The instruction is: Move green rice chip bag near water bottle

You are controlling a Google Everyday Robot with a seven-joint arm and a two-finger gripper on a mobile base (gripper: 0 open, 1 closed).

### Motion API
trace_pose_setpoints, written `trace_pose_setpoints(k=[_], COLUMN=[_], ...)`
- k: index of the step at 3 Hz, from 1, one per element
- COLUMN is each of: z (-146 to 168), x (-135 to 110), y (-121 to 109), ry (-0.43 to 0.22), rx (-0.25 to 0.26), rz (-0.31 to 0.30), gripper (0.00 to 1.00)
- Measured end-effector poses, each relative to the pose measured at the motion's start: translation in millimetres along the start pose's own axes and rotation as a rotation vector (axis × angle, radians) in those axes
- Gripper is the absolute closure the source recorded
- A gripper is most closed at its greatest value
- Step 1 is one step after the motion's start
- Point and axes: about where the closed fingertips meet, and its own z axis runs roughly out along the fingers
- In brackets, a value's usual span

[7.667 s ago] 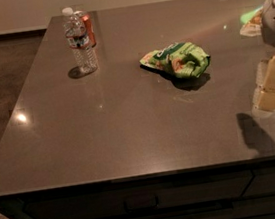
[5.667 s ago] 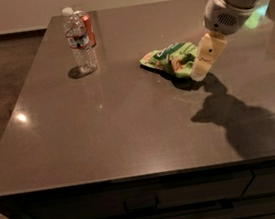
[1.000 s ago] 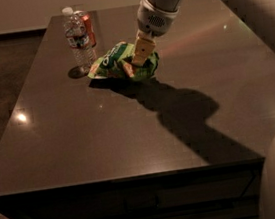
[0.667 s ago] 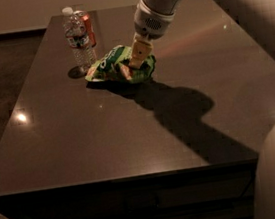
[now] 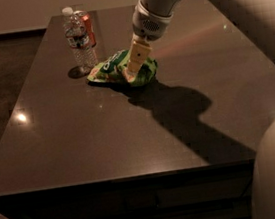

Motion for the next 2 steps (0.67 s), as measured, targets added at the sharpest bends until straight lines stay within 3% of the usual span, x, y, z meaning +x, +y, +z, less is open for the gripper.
trace_pose_setpoints(k=[2], z=[1.5], x=[-0.5], y=[0.0], ry=[0.0], rx=[-0.001], rz=[-0.001], gripper=[0.0])
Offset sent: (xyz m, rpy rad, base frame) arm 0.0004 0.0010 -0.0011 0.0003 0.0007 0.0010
